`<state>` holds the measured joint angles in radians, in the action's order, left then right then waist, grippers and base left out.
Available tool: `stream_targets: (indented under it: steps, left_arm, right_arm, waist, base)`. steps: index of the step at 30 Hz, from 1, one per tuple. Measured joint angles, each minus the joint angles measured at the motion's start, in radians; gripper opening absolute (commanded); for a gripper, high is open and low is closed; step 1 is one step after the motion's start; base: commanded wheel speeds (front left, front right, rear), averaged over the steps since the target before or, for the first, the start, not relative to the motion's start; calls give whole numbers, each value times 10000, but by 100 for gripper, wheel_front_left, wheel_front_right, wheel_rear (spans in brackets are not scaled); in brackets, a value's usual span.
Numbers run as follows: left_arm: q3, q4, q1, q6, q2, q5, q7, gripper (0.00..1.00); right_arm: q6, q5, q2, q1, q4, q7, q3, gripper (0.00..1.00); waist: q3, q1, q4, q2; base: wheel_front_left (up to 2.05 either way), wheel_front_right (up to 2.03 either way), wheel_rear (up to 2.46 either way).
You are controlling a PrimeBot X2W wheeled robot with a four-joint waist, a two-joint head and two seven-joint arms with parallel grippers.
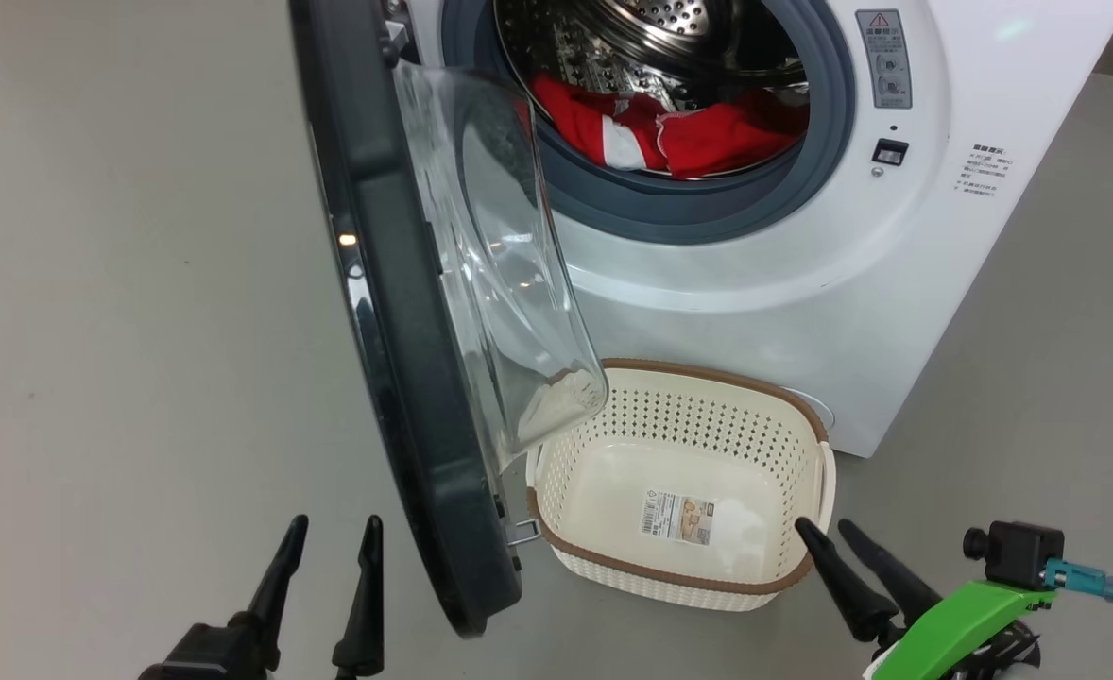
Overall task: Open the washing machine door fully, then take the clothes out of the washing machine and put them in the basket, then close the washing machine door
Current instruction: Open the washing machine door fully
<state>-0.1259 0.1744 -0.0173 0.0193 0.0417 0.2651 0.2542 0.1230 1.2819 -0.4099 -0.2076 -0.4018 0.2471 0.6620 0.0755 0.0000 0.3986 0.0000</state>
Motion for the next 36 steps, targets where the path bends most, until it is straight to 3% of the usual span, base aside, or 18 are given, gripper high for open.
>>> stream_targets:
  steps: [10, 13, 20, 29, 36]
  left_arm:
    - [8, 17, -1, 2, 2, 0, -2, 100]
    - [2, 27, -2, 2, 0, 0, 0, 100]
    - [0, 48, -1, 2, 0, 0, -2, 100]
    - [6, 56, 1, 79, 0, 0, -2, 100]
    - [8, 59, 1, 88, 0, -2, -2, 100]
  right_arm:
    - [2, -3327, 604, 303, 186, 12, -1770, 100]
    - [2, -4811, 803, 696, 397, 12, -2372, 100]
    - [10, -6859, 1375, 1297, 851, 12, -3419, 100]
    - [12, -8612, 2245, 1968, 1488, 50, -4936, 100]
    - [13, -9256, 2681, 2289, 1941, 56, -5720, 100]
  waist:
    - [60, 0, -26, 0]
    - [69, 1, 14, 0]
    - [56, 1, 40, 0]
    - [17, 0, 43, 0]
    - [28, 1, 47, 0]
  base:
    - [0, 0, 0]
    - [0, 0, 0]
    - [0, 0, 0]
    - [0, 0, 0]
    - [0, 0, 0]
